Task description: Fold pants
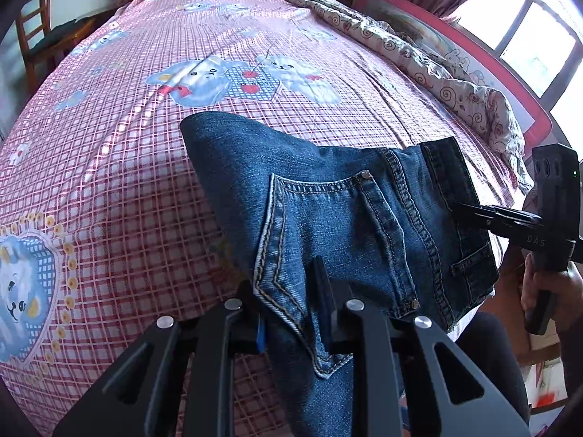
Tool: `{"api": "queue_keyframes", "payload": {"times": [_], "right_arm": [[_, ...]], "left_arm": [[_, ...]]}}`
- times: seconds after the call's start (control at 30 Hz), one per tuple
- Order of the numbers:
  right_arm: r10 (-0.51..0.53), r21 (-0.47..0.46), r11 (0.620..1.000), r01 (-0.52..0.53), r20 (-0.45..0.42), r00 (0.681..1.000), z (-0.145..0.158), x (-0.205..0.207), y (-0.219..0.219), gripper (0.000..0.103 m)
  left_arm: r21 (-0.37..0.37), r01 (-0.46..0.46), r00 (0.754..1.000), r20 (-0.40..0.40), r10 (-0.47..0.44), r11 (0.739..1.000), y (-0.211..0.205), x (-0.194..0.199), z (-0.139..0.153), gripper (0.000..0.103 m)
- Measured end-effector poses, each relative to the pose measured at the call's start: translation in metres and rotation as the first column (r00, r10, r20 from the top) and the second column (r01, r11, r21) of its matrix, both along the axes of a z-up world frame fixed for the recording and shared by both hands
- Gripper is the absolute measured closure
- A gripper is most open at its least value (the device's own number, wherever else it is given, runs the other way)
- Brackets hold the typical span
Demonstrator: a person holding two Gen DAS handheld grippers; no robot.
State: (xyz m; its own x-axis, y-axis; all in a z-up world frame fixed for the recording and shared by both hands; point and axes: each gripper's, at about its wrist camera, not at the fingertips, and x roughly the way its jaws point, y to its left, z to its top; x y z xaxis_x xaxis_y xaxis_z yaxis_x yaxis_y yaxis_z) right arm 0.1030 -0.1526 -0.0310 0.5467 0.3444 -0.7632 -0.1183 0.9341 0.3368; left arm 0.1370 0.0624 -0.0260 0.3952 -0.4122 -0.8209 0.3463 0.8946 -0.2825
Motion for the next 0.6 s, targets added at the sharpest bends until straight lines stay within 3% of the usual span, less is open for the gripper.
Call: {"api": "queue_keyframes", "payload": {"times": [0.37, 0.6], "right_arm": [[0.008, 0.002, 1.0, -0.008, 0.032, 0.999, 0.017, 0.006, 0.001, 0.085], [0.015, -0.02, 1.0, -0.014, 0.054, 0.998, 0.033, 0.036, 0.002, 0.085]], "left_arm": [[0.025, -0.024, 0.999, 0.037, 0.023, 0.999, -0.002, 0.003, 0.021, 0.084], [0.028, -0.041, 0.997, 0.062, 0.039, 0.999, 0.0, 0.034, 0.029, 0.083]]}}
